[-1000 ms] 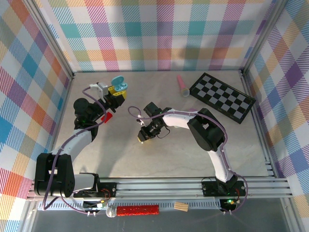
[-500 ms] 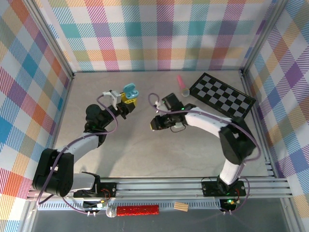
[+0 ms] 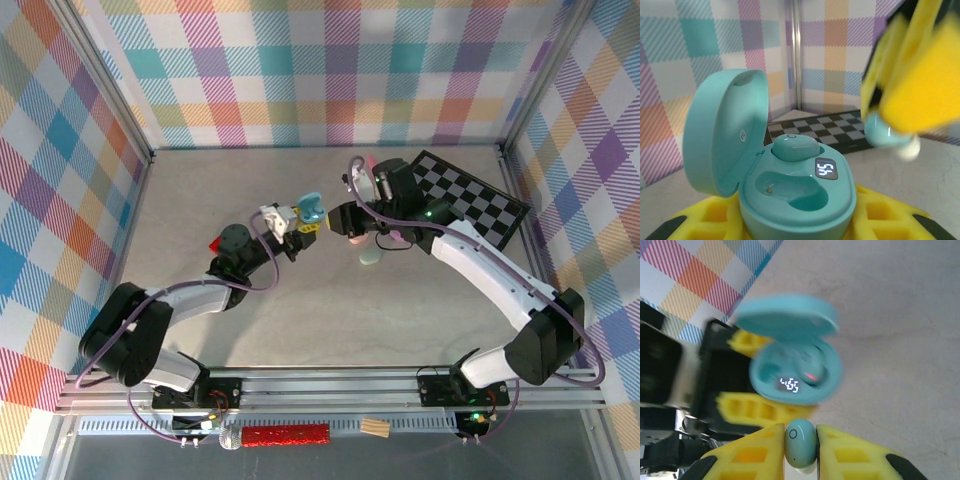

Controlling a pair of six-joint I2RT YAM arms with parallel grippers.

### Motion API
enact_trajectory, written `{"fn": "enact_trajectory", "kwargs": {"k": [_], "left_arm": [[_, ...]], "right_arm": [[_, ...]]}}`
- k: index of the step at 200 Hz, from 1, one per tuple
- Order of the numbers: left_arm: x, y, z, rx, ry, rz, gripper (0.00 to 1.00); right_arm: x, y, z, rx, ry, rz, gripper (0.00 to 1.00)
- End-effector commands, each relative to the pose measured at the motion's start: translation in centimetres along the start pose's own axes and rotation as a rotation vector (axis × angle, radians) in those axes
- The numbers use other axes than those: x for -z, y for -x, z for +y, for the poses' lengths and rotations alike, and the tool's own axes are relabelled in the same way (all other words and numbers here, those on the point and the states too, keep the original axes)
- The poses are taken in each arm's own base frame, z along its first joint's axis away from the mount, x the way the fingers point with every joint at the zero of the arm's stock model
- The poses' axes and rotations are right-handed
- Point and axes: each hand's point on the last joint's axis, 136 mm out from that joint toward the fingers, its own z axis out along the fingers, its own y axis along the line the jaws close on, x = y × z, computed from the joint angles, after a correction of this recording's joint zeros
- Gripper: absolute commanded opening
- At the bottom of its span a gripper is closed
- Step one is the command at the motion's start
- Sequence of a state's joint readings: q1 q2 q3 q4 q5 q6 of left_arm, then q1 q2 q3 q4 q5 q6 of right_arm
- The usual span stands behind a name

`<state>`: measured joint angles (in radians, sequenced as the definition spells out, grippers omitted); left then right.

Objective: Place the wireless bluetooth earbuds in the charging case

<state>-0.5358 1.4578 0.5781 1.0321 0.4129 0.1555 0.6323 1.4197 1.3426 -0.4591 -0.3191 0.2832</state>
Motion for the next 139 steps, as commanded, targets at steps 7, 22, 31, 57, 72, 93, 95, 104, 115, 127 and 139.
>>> {"fn": "enact_trajectory", "kwargs": {"k": [7, 22, 31, 57, 72, 93, 95, 104, 115, 127, 139], "left_arm": [[-1.8, 2.3, -0.7, -0.074, 0.020, -0.082, 0.35], [-2.5, 2.3, -1.3, -0.073, 0.005, -0.092, 0.35], [-2.9, 2.4, -1.6, -0.069, -0.002, -0.097, 0.35], [-3.8, 2.4, -2.8, -0.045, -0.036, -0.091, 0.35], [-4.1, 2.4, -3.3, -0.045, -0.044, -0.091, 0.35], [-4.4, 2.4, -3.8, -0.042, -0.052, -0.090, 0.35], [-4.4, 2.4, -3.9, -0.043, -0.055, -0.090, 0.35], [-4.5, 2.4, -4.0, -0.043, -0.057, -0.088, 0.35], [-4.5, 2.4, -4.2, -0.044, -0.062, -0.091, 0.35], [-4.5, 2.6, -4.2, -0.040, -0.058, -0.093, 0.35], [-4.5, 2.9, -4.2, -0.038, -0.053, -0.100, 0.35]], "right_arm": [[1.6, 1.7, 1.1, 0.024, -0.005, -0.046, 0.20], [1.7, 1.9, 1.0, 0.027, -0.021, -0.050, 0.20], [1.7, 2.0, 0.9, 0.027, -0.027, -0.049, 0.20], [1.7, 2.0, 0.5, 0.018, -0.051, -0.054, 0.21], [1.7, 2.0, 0.0, 0.014, -0.070, -0.060, 0.20], [1.5, 1.9, -0.1, 0.006, -0.070, -0.062, 0.20], [1.5, 1.9, -0.1, 0.004, -0.070, -0.063, 0.20], [1.4, 1.9, -0.1, -0.004, -0.066, -0.064, 0.20], [1.3, 1.9, -0.1, -0.007, -0.063, -0.069, 0.20], [1.2, 1.8, -0.3, -0.008, -0.071, -0.066, 0.20], [1.0, 1.5, -0.5, -0.011, -0.076, -0.057, 0.20]]}}
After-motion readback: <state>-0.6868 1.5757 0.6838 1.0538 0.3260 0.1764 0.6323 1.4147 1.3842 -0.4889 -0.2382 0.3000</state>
